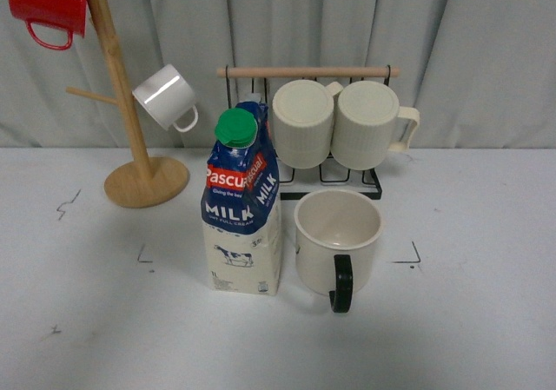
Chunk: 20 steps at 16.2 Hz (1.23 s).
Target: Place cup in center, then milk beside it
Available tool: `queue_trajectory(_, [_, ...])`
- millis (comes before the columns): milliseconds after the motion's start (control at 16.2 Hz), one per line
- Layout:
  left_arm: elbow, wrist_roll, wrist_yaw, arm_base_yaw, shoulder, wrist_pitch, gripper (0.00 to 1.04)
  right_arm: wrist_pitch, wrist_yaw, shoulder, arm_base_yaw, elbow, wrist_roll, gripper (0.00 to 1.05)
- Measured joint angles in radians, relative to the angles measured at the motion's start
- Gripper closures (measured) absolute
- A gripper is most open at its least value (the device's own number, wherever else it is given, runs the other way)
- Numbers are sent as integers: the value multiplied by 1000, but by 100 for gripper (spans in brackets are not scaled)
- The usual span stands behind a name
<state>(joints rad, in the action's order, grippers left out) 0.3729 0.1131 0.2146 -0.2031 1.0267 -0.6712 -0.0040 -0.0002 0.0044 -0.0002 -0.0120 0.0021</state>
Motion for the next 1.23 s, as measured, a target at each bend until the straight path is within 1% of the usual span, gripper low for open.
queue_trajectory(62, [-51, -45, -17, 21, -43, -10, 44, 1, 0, 0, 0, 0, 0, 6])
queue_trajectory(123, [-112, -75, -51, 41, -78, -5, 60, 1, 0, 0, 0, 0, 0, 6])
queue_trajectory(185, [-152, -89, -71, 59, -111, 0, 73, 0, 0, 0, 0, 0, 0, 6])
queue_trajectory(246, [-175, -95, -84, 74, -150, 5, 84, 0, 0, 0, 0, 0, 0, 6])
queue_trajectory(369, [-204, -95, -101, 93, -207, 16, 100, 1, 0, 0, 0, 0, 0, 6])
queue_trajectory(431, [-225, -97, -112, 105, -238, 30, 103, 1, 0, 0, 0, 0, 0, 6])
queue_trajectory(492, [-251, -97, -124, 117, -270, 52, 103, 1, 0, 0, 0, 0, 0, 6])
queue_trajectory(554, [-273, -98, -203, 183, -320, 78, 103, 1, 0, 0, 0, 0, 0, 6])
queue_trajectory(615, [-283, -98, -200, 207, -352, 95, 103, 1, 0, 0, 0, 0, 0, 6])
queue_trajectory(862, [-325, -98, -214, 201, -489, 190, 103, 0, 0, 0, 0, 0, 0, 6])
queue_trajectory(923, [-336, -98, -214, 201, -517, 194, 103, 1, 0, 0, 0, 0, 0, 6])
queue_trajectory(985, [-360, -98, -214, 201, -525, 159, 103, 1, 0, 0, 0, 0, 0, 6])
queue_trajectory(1046, [-362, -98, -214, 201, -546, 207, 103, 0, 0, 0, 0, 0, 0, 6])
queue_trajectory(1231, [-362, -98, -214, 201, -588, 245, 103, 1, 0, 0, 0, 0, 0, 6])
